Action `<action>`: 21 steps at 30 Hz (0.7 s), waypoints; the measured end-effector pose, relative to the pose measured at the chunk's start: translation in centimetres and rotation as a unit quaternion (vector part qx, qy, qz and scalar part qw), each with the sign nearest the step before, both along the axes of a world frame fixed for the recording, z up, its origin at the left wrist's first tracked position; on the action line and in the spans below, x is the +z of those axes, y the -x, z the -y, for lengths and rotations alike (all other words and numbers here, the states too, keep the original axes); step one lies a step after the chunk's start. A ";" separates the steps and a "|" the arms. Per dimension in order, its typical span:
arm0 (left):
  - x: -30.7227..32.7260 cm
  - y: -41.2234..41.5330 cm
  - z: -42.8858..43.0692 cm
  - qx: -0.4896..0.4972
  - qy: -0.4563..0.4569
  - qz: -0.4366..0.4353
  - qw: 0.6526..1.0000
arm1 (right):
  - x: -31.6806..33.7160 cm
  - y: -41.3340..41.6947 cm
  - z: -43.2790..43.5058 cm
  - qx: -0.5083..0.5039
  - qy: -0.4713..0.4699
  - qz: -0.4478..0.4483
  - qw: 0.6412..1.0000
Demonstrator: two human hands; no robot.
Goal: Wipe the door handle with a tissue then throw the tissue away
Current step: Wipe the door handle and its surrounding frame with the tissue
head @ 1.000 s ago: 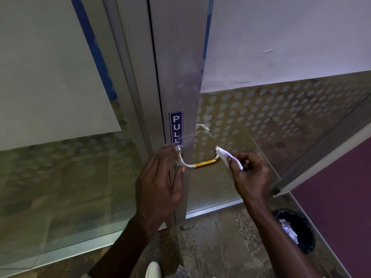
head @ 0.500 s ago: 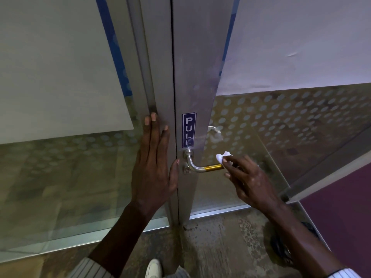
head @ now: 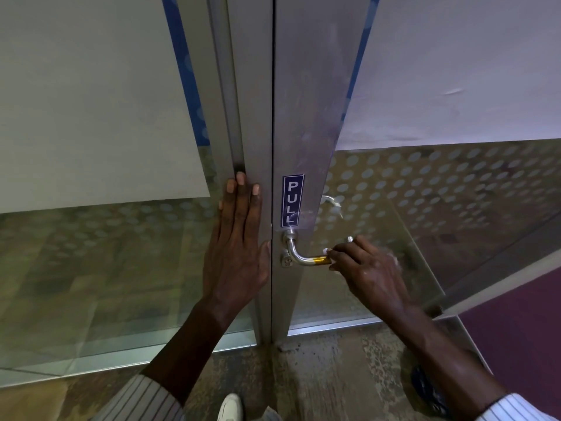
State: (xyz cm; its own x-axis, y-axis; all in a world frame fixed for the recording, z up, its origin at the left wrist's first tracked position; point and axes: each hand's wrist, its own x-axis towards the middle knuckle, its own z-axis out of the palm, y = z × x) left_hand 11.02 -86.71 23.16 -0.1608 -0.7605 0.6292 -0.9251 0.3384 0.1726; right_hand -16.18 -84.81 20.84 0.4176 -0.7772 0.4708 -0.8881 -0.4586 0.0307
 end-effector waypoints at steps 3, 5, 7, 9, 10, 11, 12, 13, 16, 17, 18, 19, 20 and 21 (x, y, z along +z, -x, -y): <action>-0.1 0.2 0.0 0.002 0.001 0.000 1.000 | 0.1 -2.2 -0.1 -0.004 -0.010 0.004 1.000; -0.1 0.3 0.0 0.002 0.003 -0.004 1.000 | 0.3 -3.9 0.0 -0.007 -0.017 0.012 1.000; -0.3 0.4 0.0 0.004 0.005 -0.009 1.000 | 0.4 -5.7 0.0 -0.018 -0.028 0.005 0.999; -0.4 0.5 0.1 0.005 0.008 -0.014 1.000 | 0.3 -7.0 -0.1 -0.040 -0.031 -0.025 0.998; -0.4 0.6 0.2 0.006 0.010 -0.015 1.000 | 0.2 -7.2 -0.2 -0.051 -0.030 -0.036 0.998; -0.4 0.6 0.3 0.008 0.013 -0.013 1.000 | -0.1 -7.1 -0.2 -0.051 -0.026 -0.037 0.998; -0.5 0.5 0.3 0.008 0.016 -0.012 1.000 | -0.4 -6.6 -0.2 -0.040 -0.024 -0.030 0.998; -0.5 0.5 0.4 0.006 0.018 -0.012 1.000 | -0.6 -5.9 -0.3 -0.023 -0.022 -0.020 0.999; -0.5 0.6 0.5 0.005 0.019 -0.017 1.000 | -0.7 -2.8 0.0 0.014 -0.008 -0.045 0.999; -0.5 0.6 0.4 0.006 0.019 -0.018 1.000 | -0.6 -1.6 0.2 0.024 -0.008 -0.060 0.998; -0.5 0.5 0.4 0.008 0.017 -0.017 1.000 | -0.4 -0.4 0.5 0.037 -0.011 -0.076 0.996; -0.5 0.4 0.4 0.008 0.014 -0.015 1.000 | -0.2 0.9 0.7 0.051 -0.014 -0.094 0.994; -0.4 0.4 0.4 0.007 0.010 -0.012 1.000 | 0.1 2.1 0.9 0.067 -0.013 -0.112 0.991; -0.4 0.3 0.4 0.006 0.007 -0.008 1.000 | 0.4 3.2 1.2 0.086 -0.009 -0.128 0.988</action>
State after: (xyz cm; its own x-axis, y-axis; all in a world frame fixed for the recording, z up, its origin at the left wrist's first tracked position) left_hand 10.75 -87.11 22.77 -0.1405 -0.7528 0.6430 -0.9263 0.3292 0.1831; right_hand -19.35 -85.99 21.27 0.6475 -0.6917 0.3199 -0.7615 -0.6038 0.2356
